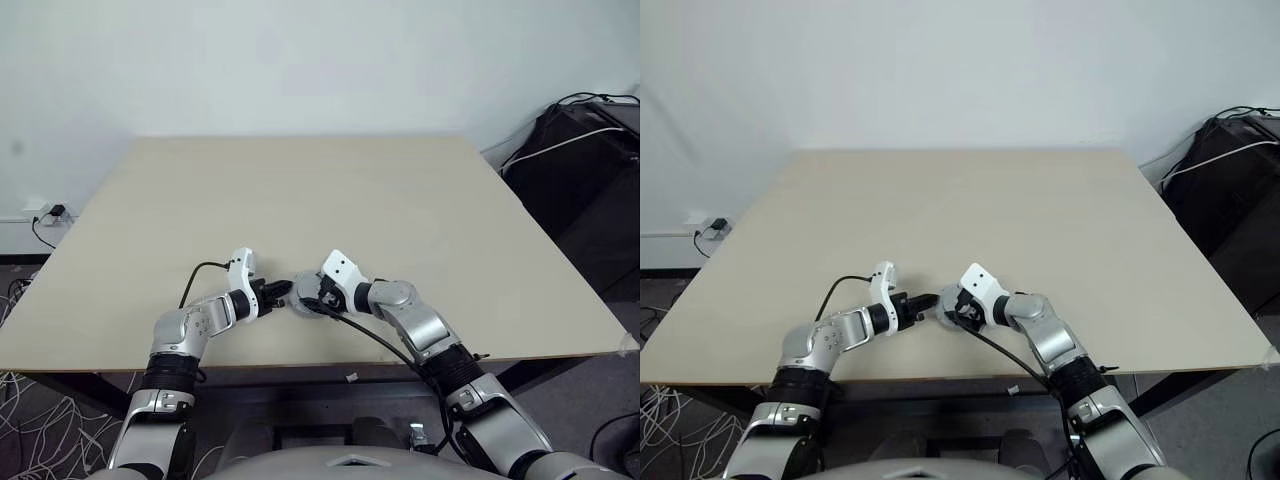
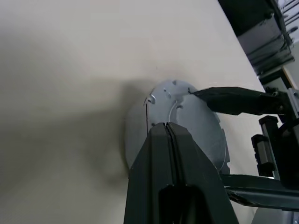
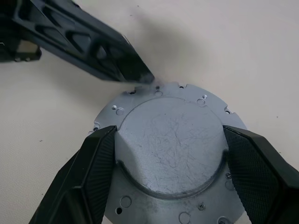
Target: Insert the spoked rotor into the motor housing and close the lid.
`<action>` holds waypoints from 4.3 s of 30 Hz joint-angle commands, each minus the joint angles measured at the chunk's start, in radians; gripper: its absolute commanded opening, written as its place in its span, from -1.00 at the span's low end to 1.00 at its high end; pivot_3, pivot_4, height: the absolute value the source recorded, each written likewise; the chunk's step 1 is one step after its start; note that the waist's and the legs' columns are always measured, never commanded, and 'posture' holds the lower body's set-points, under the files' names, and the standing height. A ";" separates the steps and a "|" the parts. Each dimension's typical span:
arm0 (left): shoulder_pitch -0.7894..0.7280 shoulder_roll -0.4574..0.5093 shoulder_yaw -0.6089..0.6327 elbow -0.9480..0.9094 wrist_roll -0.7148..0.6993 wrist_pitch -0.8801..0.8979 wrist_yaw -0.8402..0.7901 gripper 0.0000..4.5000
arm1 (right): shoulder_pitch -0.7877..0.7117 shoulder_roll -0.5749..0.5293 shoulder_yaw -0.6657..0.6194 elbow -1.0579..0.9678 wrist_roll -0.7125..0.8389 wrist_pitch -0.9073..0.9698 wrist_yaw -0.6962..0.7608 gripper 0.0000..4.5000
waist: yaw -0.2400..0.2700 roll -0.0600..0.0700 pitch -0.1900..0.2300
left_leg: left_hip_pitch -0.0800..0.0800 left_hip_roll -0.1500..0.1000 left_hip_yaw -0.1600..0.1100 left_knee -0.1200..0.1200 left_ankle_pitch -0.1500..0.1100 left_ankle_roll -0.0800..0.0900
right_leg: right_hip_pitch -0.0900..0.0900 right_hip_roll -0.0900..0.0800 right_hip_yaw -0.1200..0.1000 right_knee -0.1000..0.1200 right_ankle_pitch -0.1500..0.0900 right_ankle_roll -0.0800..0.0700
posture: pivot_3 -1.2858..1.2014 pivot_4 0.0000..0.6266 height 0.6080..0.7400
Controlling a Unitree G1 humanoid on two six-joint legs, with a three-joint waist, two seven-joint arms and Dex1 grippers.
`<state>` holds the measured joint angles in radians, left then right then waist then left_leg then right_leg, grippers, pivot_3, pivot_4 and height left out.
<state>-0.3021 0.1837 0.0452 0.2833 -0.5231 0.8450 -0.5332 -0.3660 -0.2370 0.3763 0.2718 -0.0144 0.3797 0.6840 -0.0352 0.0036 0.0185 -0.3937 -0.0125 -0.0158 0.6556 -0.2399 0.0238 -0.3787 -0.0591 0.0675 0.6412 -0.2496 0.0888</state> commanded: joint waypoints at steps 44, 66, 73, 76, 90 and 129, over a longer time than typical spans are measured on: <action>-0.048 -0.026 -0.075 0.051 0.111 0.019 -0.040 -1.00 | 0.253 0.290 -0.630 -0.367 0.544 0.678 -0.335 0.99 | 0.022 -0.002 0.001 | -0.002 0.002 -0.004 -0.007 -0.002 -0.004 | 0.000 -0.002 0.000 -0.010 0.001 -0.001 | 0.03 -1.00 1.00; -0.033 -0.028 -0.077 0.040 0.114 0.009 -0.030 -1.00 | 0.170 0.370 -0.686 -0.233 0.743 0.803 -0.443 0.99 | 0.009 0.002 -0.001 | -0.002 0.002 -0.003 -0.008 -0.002 -0.004 | 0.001 -0.002 -0.001 -0.012 0.001 0.002 | 0.03 -1.00 1.00; -0.027 -0.027 -0.080 0.034 0.115 0.009 -0.030 -1.00 | 0.160 0.386 -0.672 -0.239 0.790 0.838 -0.457 0.99 | 0.007 0.002 -0.001 | -0.003 0.002 -0.004 -0.009 -0.002 -0.003 | 0.000 -0.002 -0.001 -0.013 0.001 0.000 | 0.03 -1.00 1.00; -0.025 -0.031 -0.082 0.035 0.117 0.007 -0.029 -1.00 | 0.148 0.398 -0.689 -0.196 0.787 0.813 -0.480 0.99 | 0.005 0.002 -0.001 | -0.003 0.002 -0.003 -0.010 -0.002 -0.003 | 0.000 -0.002 -0.001 -0.013 0.001 0.000 | 0.03 -1.00 1.00; -0.019 -0.037 -0.078 0.029 0.134 0.009 -0.033 -1.00 | 0.131 0.427 -0.707 -0.252 0.970 0.898 -0.511 0.99 | -0.002 0.002 -0.001 | -0.005 0.002 -0.004 -0.011 0.000 0.001 | -0.002 -0.002 -0.001 -0.013 0.001 0.000 | 0.03 -1.00 1.00; 0.026 -0.055 -0.046 -0.047 0.119 -0.004 -0.026 -1.00 | 0.201 0.381 -0.687 -0.287 0.925 0.901 -0.593 -0.40 | 0.007 0.003 0.000 | -0.006 0.002 -0.004 -0.011 -0.001 0.001 | -0.003 -0.002 -0.001 -0.014 0.001 0.000 | 0.03 -1.00 1.00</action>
<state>-0.2937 0.1419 0.0273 0.2519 -0.3959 0.8169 -0.5603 -0.1736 0.0844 -0.3392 0.0263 0.8780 1.2761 0.0864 -0.0286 0.0067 0.0180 -0.4001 -0.0104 -0.0195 0.6449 -0.2409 0.0247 -0.3817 -0.0615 0.0669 0.6273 -0.2488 0.0884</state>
